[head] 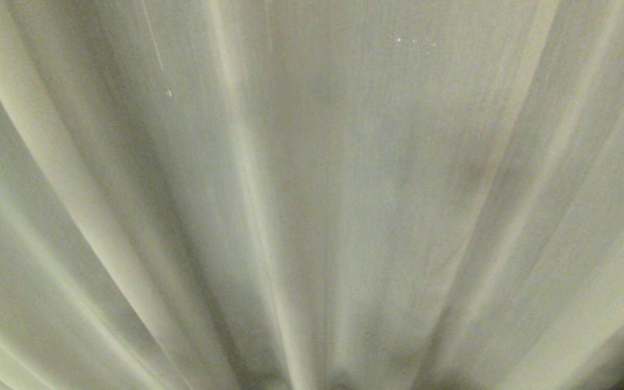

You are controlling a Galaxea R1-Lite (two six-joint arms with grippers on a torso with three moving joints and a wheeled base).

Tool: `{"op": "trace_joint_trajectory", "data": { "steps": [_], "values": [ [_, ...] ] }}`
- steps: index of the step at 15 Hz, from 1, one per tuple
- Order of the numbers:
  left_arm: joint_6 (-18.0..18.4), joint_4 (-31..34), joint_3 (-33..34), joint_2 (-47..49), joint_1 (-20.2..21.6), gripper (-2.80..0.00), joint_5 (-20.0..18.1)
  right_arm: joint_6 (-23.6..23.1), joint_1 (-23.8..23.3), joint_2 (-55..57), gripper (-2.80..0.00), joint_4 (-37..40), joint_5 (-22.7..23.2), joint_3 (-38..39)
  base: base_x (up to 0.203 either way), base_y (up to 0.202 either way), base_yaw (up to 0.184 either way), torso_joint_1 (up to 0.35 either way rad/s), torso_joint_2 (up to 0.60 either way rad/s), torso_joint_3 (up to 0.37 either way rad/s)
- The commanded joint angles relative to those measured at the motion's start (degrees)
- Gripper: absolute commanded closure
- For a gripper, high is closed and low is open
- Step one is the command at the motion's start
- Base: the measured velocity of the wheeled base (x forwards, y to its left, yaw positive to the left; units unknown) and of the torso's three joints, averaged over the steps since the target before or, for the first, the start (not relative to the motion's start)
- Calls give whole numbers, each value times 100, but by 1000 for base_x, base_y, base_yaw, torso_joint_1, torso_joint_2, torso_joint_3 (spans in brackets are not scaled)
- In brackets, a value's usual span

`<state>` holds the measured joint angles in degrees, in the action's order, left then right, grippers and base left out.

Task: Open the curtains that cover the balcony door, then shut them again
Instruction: Close the outer curtains on both sides

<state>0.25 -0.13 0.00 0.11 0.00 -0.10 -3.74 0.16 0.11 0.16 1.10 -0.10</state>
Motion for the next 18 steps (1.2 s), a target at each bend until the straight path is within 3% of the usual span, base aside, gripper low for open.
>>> {"op": "trace_joint_trajectory", "data": {
  "steps": [1, 5, 15, 18],
  "values": [
    [1, -13, 0, -11, 0, -280, -7, -3, 2, -2, 0, 2, 4, 1, 0, -191, 3, 2, 7, 3],
    [-8, -13, 0, -11, 0, -280, 1, -6, 2, -2, 0, 2, 4, 1, 0, -138, 3, 5, 3, 3],
    [-16, -13, 0, -11, 0, -280, 1, 151, 2, -2, 0, -161, -12, -40, 0, 0, 0, 0, 0, 0],
    [-16, -13, 0, -11, 0, -280, 1, 260, 2, 9, 0, -355, -80, -720, 0, 0, 0, 0, 0, 0]
  ]
}}
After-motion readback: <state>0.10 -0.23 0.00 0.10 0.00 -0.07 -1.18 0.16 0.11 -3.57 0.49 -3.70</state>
